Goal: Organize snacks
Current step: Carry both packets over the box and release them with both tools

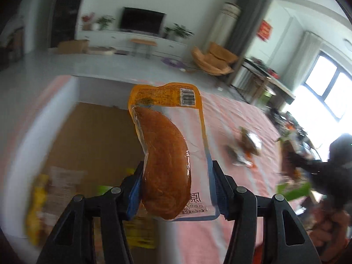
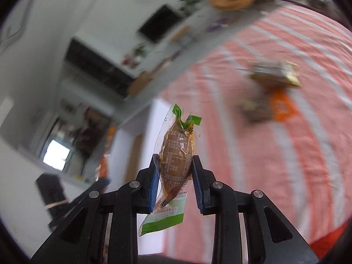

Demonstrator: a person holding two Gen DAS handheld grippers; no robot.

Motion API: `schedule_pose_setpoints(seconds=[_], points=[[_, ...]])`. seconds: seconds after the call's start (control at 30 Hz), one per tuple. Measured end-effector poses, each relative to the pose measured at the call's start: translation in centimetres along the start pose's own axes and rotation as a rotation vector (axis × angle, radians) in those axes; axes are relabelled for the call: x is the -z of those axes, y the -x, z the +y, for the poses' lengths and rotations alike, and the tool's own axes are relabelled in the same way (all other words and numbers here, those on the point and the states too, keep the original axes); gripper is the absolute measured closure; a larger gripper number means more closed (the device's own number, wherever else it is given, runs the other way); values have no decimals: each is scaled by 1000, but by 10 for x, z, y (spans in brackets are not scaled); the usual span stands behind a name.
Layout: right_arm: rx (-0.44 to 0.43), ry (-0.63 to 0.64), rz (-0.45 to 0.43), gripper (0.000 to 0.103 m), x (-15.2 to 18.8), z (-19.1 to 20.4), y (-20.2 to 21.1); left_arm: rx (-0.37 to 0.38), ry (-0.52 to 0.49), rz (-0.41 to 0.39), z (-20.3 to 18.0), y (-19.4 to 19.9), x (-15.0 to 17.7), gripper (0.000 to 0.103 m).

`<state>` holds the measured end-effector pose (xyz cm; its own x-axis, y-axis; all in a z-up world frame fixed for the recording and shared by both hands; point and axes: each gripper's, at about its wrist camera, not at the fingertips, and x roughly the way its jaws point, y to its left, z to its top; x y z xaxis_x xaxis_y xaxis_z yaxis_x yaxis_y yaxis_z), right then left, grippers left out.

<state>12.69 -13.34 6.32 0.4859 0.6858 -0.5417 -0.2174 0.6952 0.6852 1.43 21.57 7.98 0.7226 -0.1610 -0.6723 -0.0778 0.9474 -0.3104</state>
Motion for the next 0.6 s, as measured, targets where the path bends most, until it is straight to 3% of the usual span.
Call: schedule_pose_setpoints(seconds=[0.17,0.2,0.23,0.27,0.3,0.47,0.6], points=[[-119,247,123,74,14,122,-76,-228,44,19,68,12,9,41],[-132,285,126,69,16,136,-91,-280,53,23,77,11,13,36],[-142,323,126,51,19,148,-103,-311,59,19,83,12,17,33],[-140,366,122,43,21,160,-117,-323,64,17,87,12,20,25],[-126,383,106,41,20,164,-123,-327,67,12,90,13,24,20],[-97,361,23,39,14,146,-109,-345,16,-17,72,6,27,11],[122,394,-66,30,22,99,-84,-209,-20,-30,39,-1,23,10]])
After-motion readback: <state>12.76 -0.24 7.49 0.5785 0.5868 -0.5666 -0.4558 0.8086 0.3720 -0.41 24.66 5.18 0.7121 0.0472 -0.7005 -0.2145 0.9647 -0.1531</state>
